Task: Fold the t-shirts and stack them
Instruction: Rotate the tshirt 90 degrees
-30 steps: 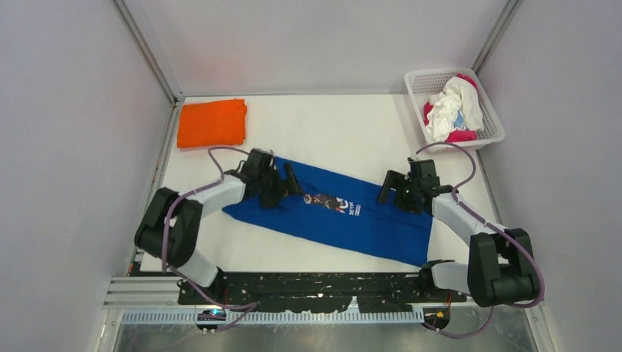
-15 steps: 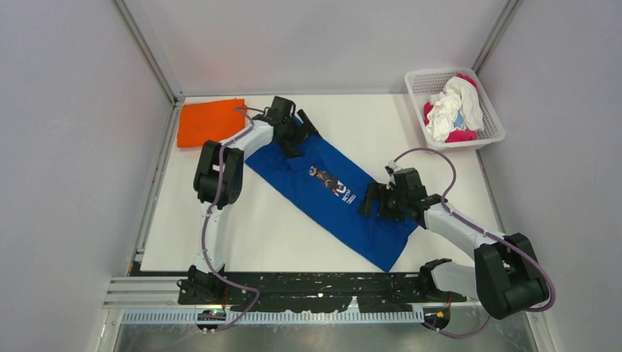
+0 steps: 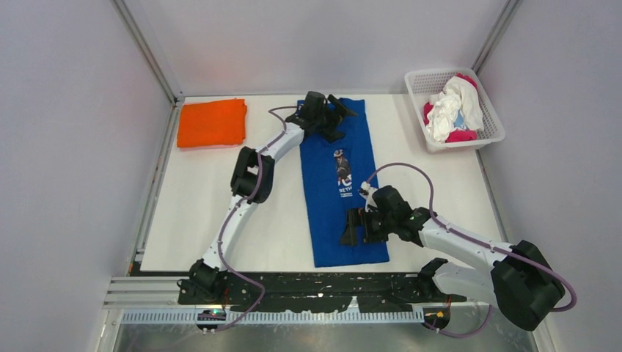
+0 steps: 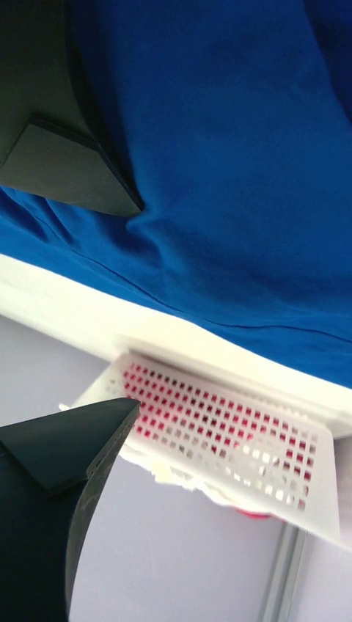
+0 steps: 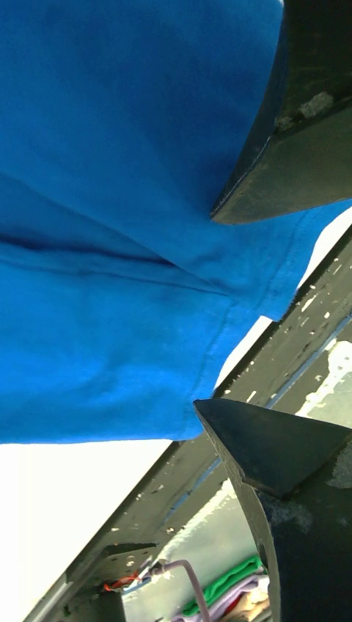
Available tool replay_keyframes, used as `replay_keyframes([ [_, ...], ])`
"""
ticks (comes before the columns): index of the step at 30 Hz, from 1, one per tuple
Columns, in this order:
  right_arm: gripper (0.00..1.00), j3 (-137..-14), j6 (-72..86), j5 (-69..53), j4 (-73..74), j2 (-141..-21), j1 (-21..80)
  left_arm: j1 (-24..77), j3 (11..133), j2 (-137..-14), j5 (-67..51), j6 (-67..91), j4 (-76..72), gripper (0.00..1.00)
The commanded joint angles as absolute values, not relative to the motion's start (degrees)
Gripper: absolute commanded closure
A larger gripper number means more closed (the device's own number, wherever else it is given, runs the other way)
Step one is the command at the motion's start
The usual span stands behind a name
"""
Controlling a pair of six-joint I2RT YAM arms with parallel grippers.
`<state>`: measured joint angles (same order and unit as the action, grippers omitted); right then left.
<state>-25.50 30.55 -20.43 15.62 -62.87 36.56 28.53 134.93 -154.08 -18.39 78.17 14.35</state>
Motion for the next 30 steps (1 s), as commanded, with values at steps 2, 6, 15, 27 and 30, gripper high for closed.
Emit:
replay_keyframes([
  [2, 0.05, -25.32, 29.97, -24.2, 15.57, -61.03, 37.68, 29.88, 140.07, -161.01, -16.52, 88.23, 2.89, 0.0],
  [6, 0.04, -25.69, 29.55, -24.68, 14.22, -61.01, 37.7, 29.87, 140.45, -161.54, -14.4, 87.23, 0.39, 0.0],
  [15, 0.05, -32.9, 29.18, -14.02, 20.42, -56.3, 37.62, 30.01, 141.2, -149.32, -20.16, 72.89, -0.68, 0.0],
  [27, 0.05, -35.69, 36.33, 9.63, 43.14, -42.04, 36.0, 35.51, 85.43, -91.56, -17.27, 43.14, 19.45, 0.0],
  [30, 0.05, -33.38, 38.07, 9.83, 47.54, -40.89, 35.68, 40.24, 68.12, -76.37, -7.16, 41.77, 22.37, 0.0],
])
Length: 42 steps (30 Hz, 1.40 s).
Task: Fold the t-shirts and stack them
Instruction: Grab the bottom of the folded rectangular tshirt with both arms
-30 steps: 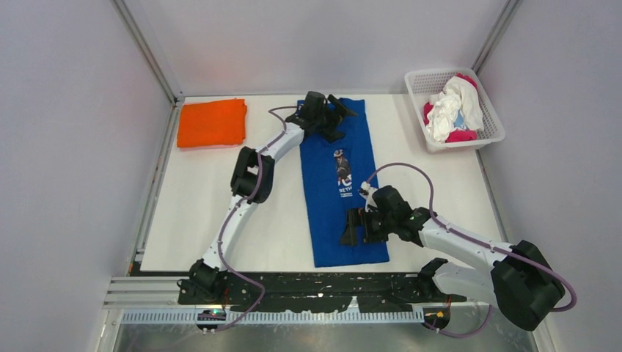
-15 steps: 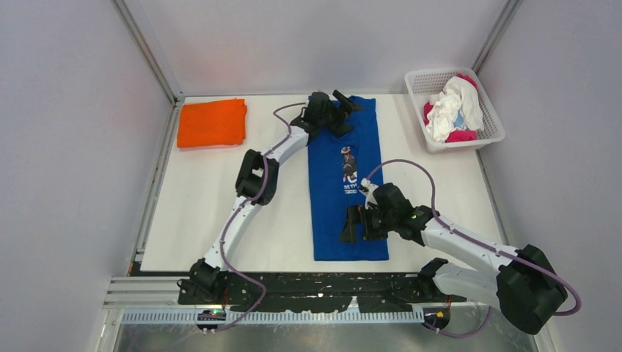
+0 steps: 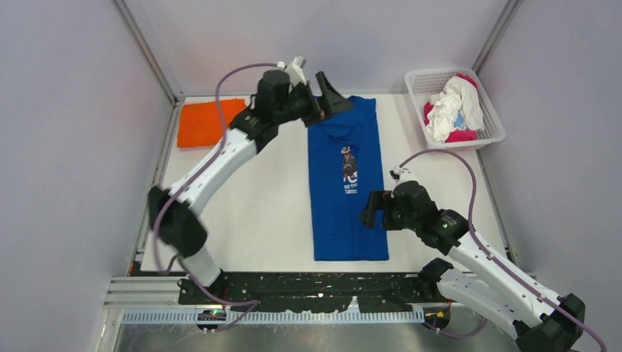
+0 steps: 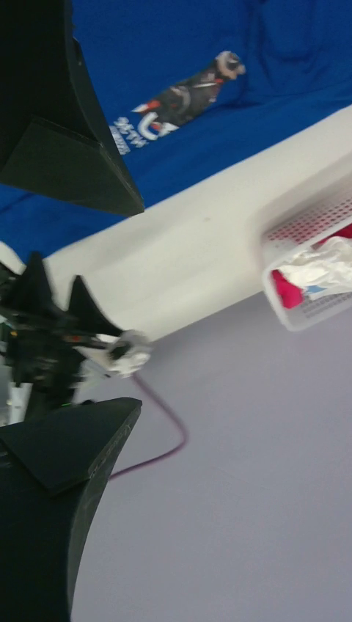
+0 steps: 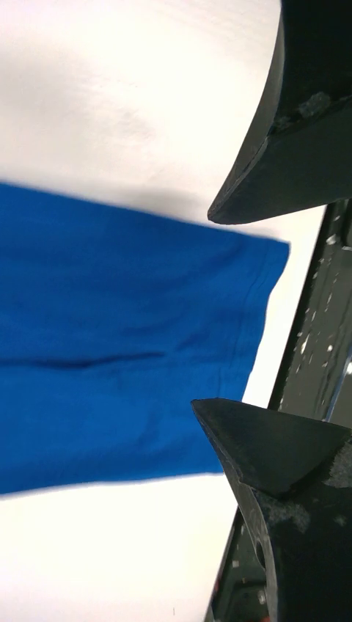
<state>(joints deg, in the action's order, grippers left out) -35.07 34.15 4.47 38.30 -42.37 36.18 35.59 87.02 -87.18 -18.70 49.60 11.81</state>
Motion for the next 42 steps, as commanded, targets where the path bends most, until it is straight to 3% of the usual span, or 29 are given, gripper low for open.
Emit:
replay_keyframes([
  [1, 0.04, -32.64, 39.0, 9.79, 48.29, -40.3, 35.64, 42.14, 63.84, -72.86, -4.88, 42.89, 23.51, 0.0],
  [6, 0.0, -29.64, 43.21, 7.19, 48.52, -38.79, 35.53, 50.27, 47.71, -63.51, -2.28, 46.26, 26.56, 0.01],
  [9, 0.05, -27.25, 44.99, 6.75, 48.33, -38.16, 35.59, 55.69, 41.62, -63.57, -2.07, 48.81, 25.76, 0.01],
  [15, 0.18, -21.85, 47.65, 3.77, 44.58, -36.79, 35.59, 61.16, 40.71, -71.54, -2.48, 51.9, 22.19, 0.07],
  [21, 0.26, -19.78, 47.55, 2.12, 41.83, -35.76, 35.58, 61.28, 40.88, -78.7, -6.18, 54.31, 16.44, 0.19],
  [29, 0.47, -18.56, 46.99, -1.26, 38.96, -38.42, 35.59, 61.71, 44.48, -87.49, -8.63, 55.87, 16.07, 0.49],
  [36, 0.55, -19.84, 48.16, -0.3, 43.65, -39.33, 35.59, 62.02, 43.1, -87.5, -7.66, 56.33, 18.6, 0.99],
  [42, 0.66, -17.94, 48.83, -5.04, 41.45, -39.22, 35.58, 62.03, 42.01, -85.58, -6.86, 56.29, 19.86, 1.0],
])
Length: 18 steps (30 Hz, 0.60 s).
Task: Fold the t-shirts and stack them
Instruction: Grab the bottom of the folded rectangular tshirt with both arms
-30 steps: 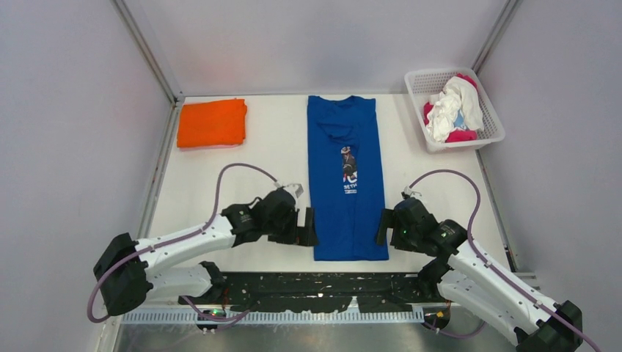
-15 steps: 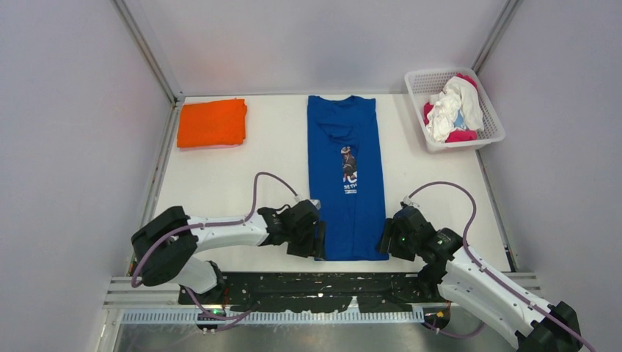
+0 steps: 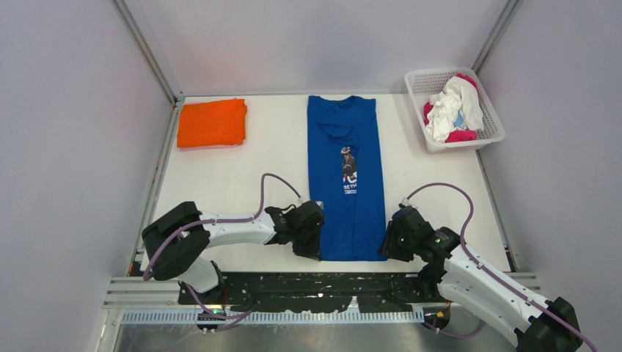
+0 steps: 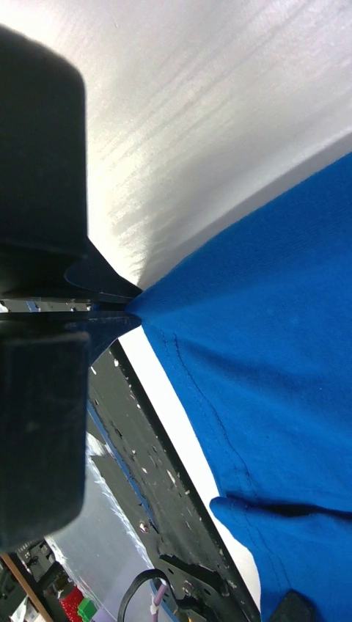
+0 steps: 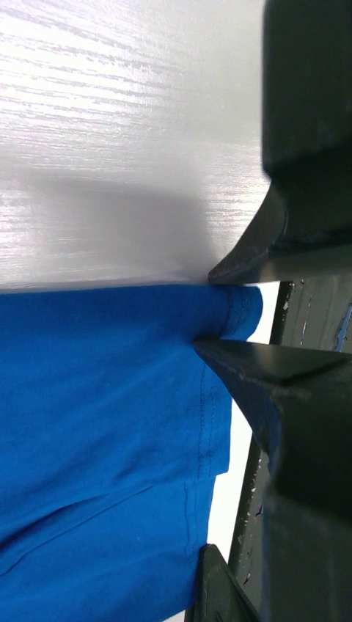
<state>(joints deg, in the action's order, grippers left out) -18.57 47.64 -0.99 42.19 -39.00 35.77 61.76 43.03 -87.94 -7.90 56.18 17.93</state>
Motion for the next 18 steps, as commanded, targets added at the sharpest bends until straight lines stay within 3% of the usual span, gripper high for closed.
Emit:
replay_keyframes([
  [1, 0.68, -17.27, 48.94, -5.9, 40.18, -39.29, 35.59, 62.03, 42.01, -85.52, -6.99, 56.4, 19.89, 1.0],
  [6, 0.93, -18.0, 49.4, -3.51, 45.98, -38.48, 35.59, 62.29, 40.91, -84.13, -6.92, 56.95, 20.55, 1.0],
  [18, 0.95, -18.24, 48.9, -13.16, 46.83, -23.72, 35.68, 66.36, 37.58, -74.68, -7.0, 56.32, 19.05, 1.0],
])
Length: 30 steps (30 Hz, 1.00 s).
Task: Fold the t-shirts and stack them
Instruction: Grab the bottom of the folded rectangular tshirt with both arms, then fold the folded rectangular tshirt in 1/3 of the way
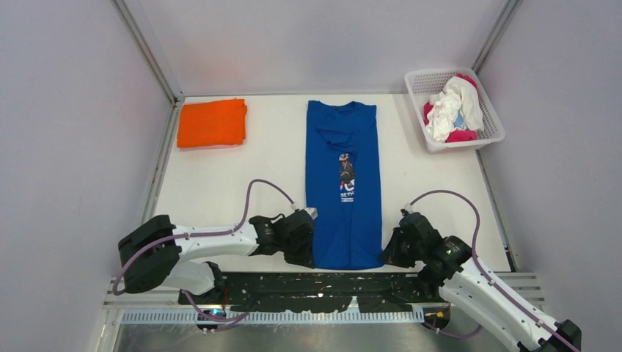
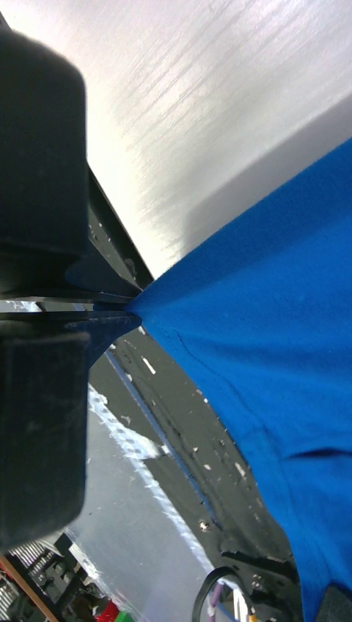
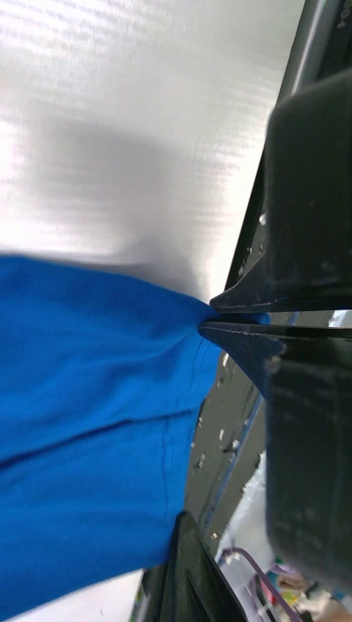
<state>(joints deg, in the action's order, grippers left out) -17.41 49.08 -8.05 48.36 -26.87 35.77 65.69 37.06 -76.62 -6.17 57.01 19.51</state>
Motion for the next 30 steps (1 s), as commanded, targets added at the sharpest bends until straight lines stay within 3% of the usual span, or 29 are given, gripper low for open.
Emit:
replay_keyframes([
  [1, 0.95, -18.04, 49.14, -14.45, 45.92, -23.42, 35.68, 66.36, 38.27, -74.47, -6.92, 56.07, 19.5, 1.0],
  [12, 0.95, -21.89, 48.3, -10.1, 34.97, -28.05, 35.64, 64.37, 47.03, -75.18, -0.93, 50.92, 24.98, 1.0],
  [24, 0.95, -32.01, 46.19, 7.43, 27.39, -40.92, 33.79, 50.56, 55.39, -80.87, -5.5, 46.16, 24.57, 1.0],
  [30, 0.95, -35.44, 41.01, 1.42, 18.14, -50.52, 24.73, 44.46, 62.08, -87.25, -8.41, 43.81, 24.76, 1.0],
])
